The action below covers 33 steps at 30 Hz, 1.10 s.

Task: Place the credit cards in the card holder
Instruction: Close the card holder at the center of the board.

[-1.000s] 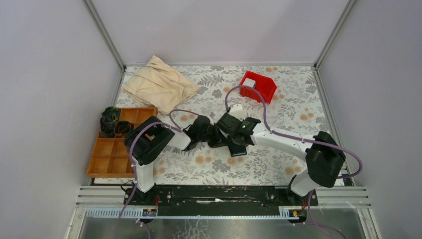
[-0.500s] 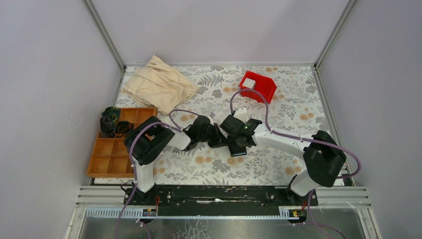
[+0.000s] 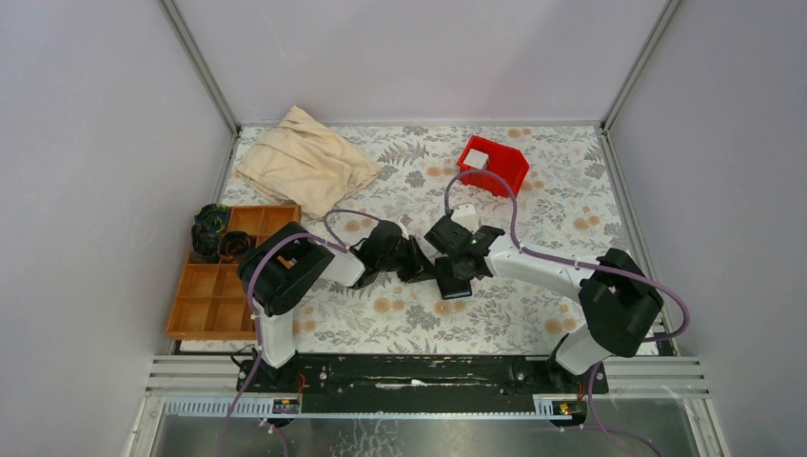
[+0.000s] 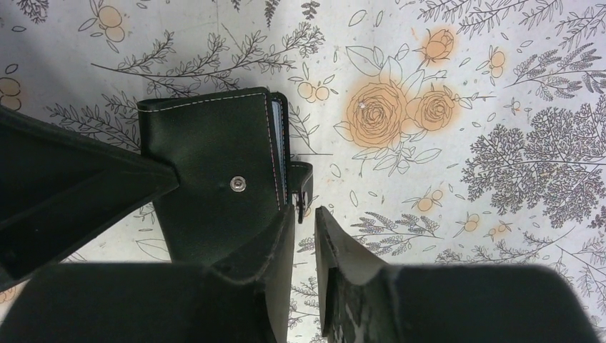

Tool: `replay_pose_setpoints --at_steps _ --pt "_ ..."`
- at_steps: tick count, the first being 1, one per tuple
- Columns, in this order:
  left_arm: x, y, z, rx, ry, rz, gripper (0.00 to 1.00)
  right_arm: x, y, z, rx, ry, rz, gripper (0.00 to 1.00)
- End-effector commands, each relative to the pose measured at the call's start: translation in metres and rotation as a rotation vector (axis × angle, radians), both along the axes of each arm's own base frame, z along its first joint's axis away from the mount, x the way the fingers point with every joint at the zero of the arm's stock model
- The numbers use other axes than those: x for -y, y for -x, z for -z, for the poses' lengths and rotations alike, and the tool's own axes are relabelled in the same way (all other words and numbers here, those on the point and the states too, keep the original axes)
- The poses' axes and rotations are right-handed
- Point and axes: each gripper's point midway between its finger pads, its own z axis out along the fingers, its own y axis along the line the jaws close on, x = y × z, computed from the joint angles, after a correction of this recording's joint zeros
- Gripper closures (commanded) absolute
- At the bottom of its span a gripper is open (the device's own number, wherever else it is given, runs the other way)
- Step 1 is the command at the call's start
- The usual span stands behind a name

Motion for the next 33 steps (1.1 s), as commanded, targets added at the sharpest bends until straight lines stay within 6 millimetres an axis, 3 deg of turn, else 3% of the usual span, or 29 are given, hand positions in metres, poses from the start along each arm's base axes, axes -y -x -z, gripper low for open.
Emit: replay_pose_setpoints --at_steps 1,7,19,33 --pt "-0.082 0.060 0.100 -0.262 -0.413 -0.028 1.00 -0.003 -0.006 -0.008 0.019 -0.043 -0.001 0.78" --pt "-0.081 0.058 0.100 -0.264 -0.414 -0.027 1.00 -0.004 -0.006 -0.005 -0.004 -0.067 -0.012 0.89" --pt "-0.080 0.057 0.100 -0.264 -0.415 -0.024 1.00 0.001 -0.007 -0.002 -0.020 -0.039 -0.004 0.83" --pt "-0.080 0.059 0.101 -0.267 -0.417 -0.015 1.00 -0.001 -0.006 0.002 -0.032 -0.043 -0.005 0.88"
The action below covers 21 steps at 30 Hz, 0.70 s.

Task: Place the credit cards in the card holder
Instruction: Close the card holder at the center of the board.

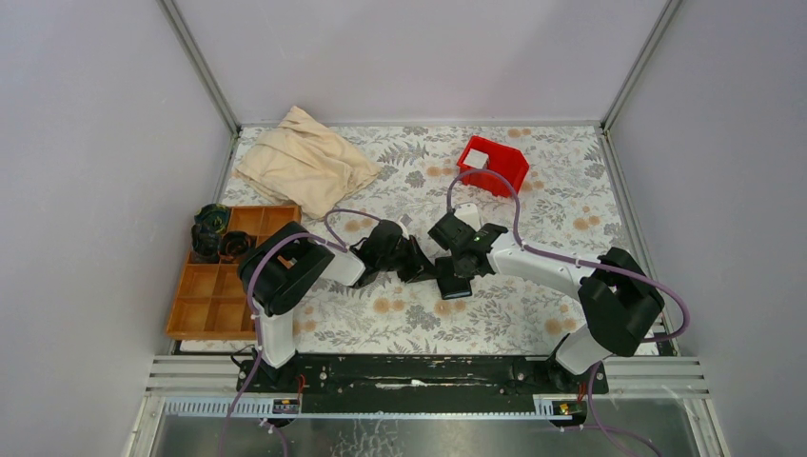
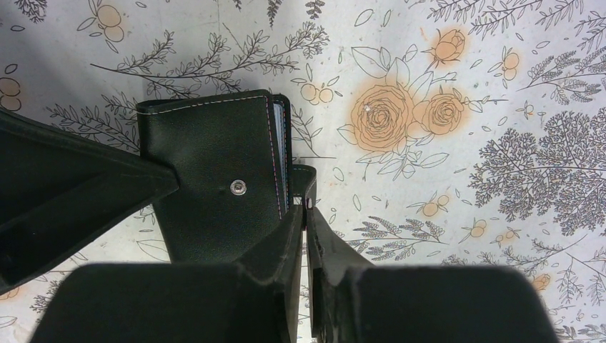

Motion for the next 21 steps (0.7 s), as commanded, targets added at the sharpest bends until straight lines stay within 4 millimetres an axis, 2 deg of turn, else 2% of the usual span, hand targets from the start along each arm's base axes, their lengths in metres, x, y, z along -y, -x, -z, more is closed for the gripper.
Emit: replay_pose_setpoints --at_steps 1,7,11,16,21 --pt "-0.082 0.061 0.104 -0.265 -0.417 -0.018 1.00 -0.003 -0.003 -0.002 -0.003 -0.015 -0.002 0.88" --pt "-0.082 0.063 0.105 -0.270 -0.411 -0.017 1.00 -0.001 -0.002 0.002 -0.012 -0.006 0.005 0.84" --pt "-0.083 0.064 0.106 -0.271 -0.409 -0.021 1.00 -0.003 -0.003 0.002 -0.009 -0.013 0.006 0.85" --pt "-0.084 0.064 0.105 -0.269 -0.407 -0.022 1.00 -0.006 -0.005 0.000 -0.006 -0.024 0.001 0.90" --pt "-0.083 0.066 0.106 -0.272 -0.405 -0.020 1.00 -0.011 -0.003 0.000 -0.020 -0.045 -0.013 0.98"
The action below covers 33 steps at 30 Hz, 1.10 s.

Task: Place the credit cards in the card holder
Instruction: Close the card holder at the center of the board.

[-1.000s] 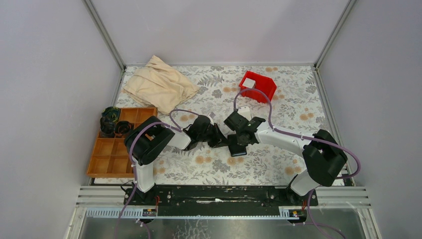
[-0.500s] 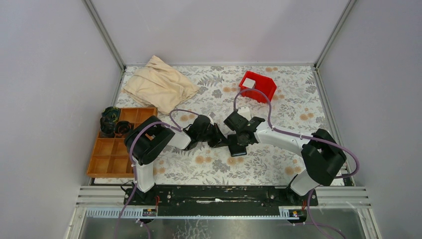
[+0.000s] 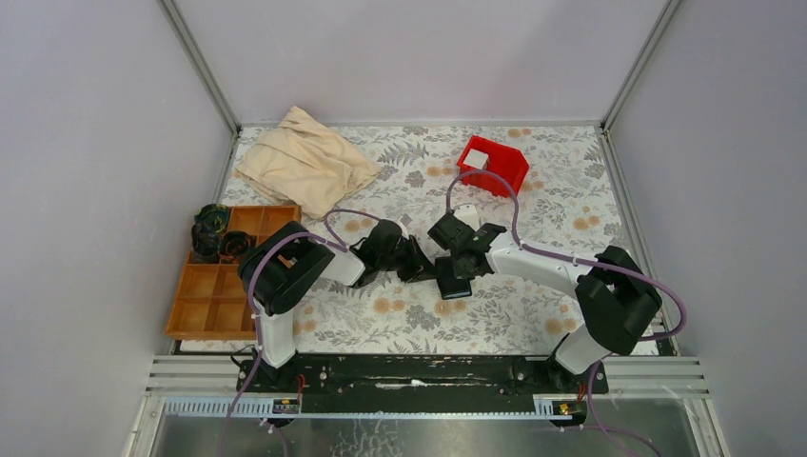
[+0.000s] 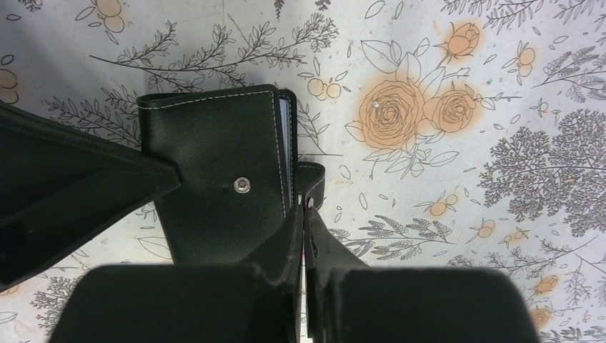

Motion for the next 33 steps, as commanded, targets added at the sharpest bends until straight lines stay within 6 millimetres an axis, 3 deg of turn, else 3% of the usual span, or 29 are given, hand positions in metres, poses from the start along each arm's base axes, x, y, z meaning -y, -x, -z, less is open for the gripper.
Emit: replay_pose_setpoints --at_steps 1,15,33 --pt "-0.081 0.063 0.104 -0.263 -0.406 -0.025 1.00 -0.012 -0.005 -0.005 -0.002 -0.053 -0.015 0.99" --pt "-0.078 0.061 0.103 -0.258 -0.392 -0.029 1.00 -0.042 -0.015 -0.006 -0.028 -0.124 -0.065 1.00" --pt "-0.075 0.059 0.105 -0.261 -0.389 -0.020 1.00 -0.044 -0.008 0.014 -0.092 -0.111 -0.066 1.00"
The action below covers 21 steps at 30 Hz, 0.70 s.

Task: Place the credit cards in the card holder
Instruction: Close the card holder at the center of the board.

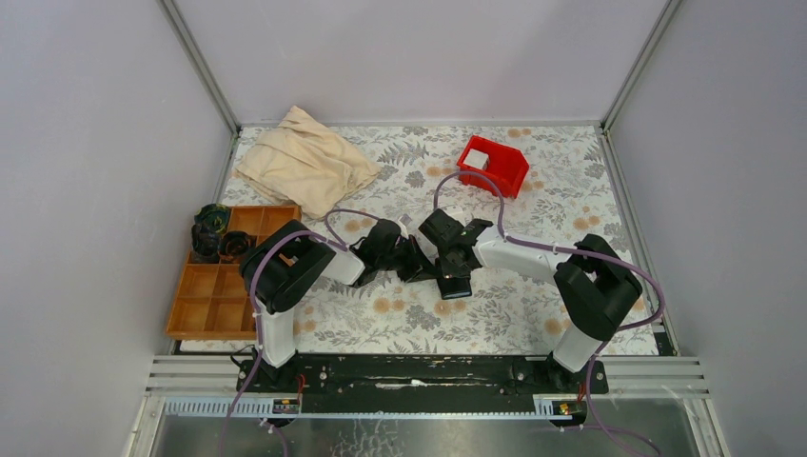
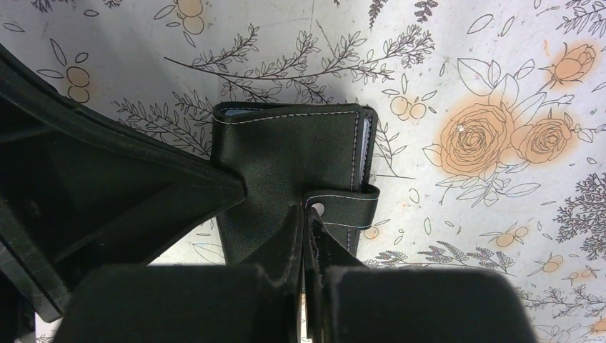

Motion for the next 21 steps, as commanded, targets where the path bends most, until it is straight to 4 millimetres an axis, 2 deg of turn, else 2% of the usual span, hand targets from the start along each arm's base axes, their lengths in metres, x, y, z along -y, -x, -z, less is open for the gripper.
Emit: replay_pose_setpoints --at_steps 1,21 --pt "-0.0768 0.0566 0.1042 -0.250 -0.407 -0.033 1.00 -0.0092 -0.0058 -0.0028 -0.001 -0.030 -0.007 1.00" --pt "-0.0775 0.0572 0.1050 -0.255 -0.413 -0.033 1.00 -0.0076 0.0034 0.0061 -0.040 -0.035 -0.007 1.00"
